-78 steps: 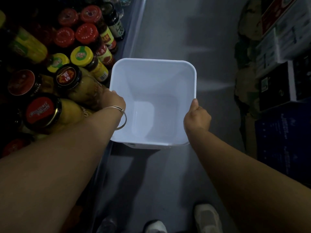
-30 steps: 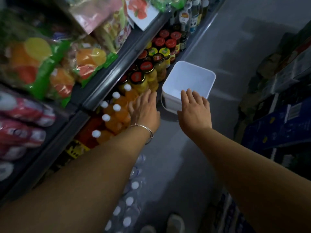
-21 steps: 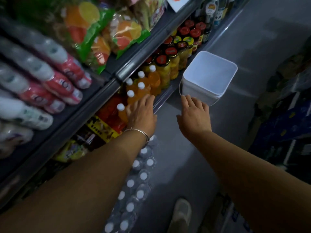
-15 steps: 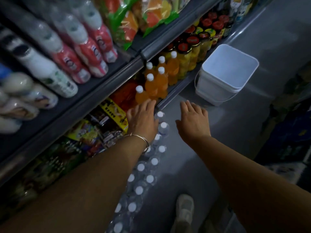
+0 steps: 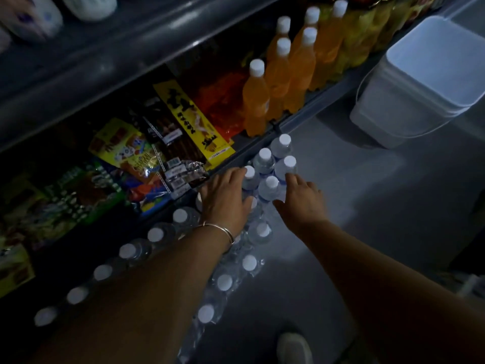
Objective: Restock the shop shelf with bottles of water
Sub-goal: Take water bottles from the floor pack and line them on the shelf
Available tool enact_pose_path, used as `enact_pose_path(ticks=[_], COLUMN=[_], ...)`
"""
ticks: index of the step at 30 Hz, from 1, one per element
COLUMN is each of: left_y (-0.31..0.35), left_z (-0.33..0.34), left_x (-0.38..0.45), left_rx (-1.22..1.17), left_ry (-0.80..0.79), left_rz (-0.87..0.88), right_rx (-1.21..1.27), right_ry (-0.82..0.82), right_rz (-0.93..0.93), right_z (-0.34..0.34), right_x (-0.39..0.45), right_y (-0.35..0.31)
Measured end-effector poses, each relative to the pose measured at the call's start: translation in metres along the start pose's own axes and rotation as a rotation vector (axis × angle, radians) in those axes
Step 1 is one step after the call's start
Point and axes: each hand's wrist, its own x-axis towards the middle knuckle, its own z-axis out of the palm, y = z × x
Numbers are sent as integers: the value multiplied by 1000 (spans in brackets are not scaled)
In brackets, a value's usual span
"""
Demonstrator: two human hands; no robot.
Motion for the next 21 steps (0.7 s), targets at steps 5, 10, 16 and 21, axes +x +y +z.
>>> enact_pose_path(ticks=[5, 10, 16, 21], left_y=[-21, -33, -46, -42], left_z=[37, 59, 71, 58], left_x=[21, 43, 58, 56], left_rx=[-20, -27, -28, -50], left_ry=[-2, 15, 24, 42], left_rz=[-3, 36, 48, 65], right_rx=[61, 162, 201, 170], right_ry=[-23, -34, 25, 66], right_rz=[32, 70, 81, 29], right_z=[33, 55, 73, 56], right_x=[37, 72, 92, 77], right_y=[4, 2, -2, -5])
